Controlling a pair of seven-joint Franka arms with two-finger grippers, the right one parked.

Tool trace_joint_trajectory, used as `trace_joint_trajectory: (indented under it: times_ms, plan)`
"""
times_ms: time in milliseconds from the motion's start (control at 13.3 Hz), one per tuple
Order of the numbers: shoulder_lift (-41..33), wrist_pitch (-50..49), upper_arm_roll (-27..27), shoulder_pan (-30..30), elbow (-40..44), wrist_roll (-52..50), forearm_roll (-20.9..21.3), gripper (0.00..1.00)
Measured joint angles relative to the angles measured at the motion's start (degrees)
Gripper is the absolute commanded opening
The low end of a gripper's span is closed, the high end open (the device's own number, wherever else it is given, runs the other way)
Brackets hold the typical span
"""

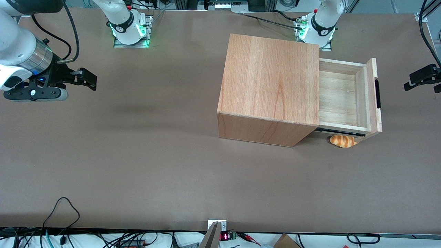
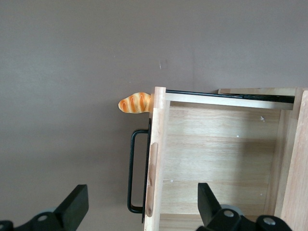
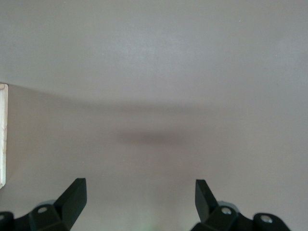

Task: Open top drawer with left arm

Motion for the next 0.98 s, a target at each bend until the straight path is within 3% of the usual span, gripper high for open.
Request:
trace_joint_trajectory:
  times_ms: [226,678,979]
  plan:
    - [-1.23,-0.29,0.77,-2.98,0.49,-0.12,1.39,1.00]
    - [-4.35,-2.00,13.20,-18.06,0.51,-3.81,2.41,1.00]
    - [-5.06,-2.03,13.74,-19.76,0.52,-7.91,2.41,1.00]
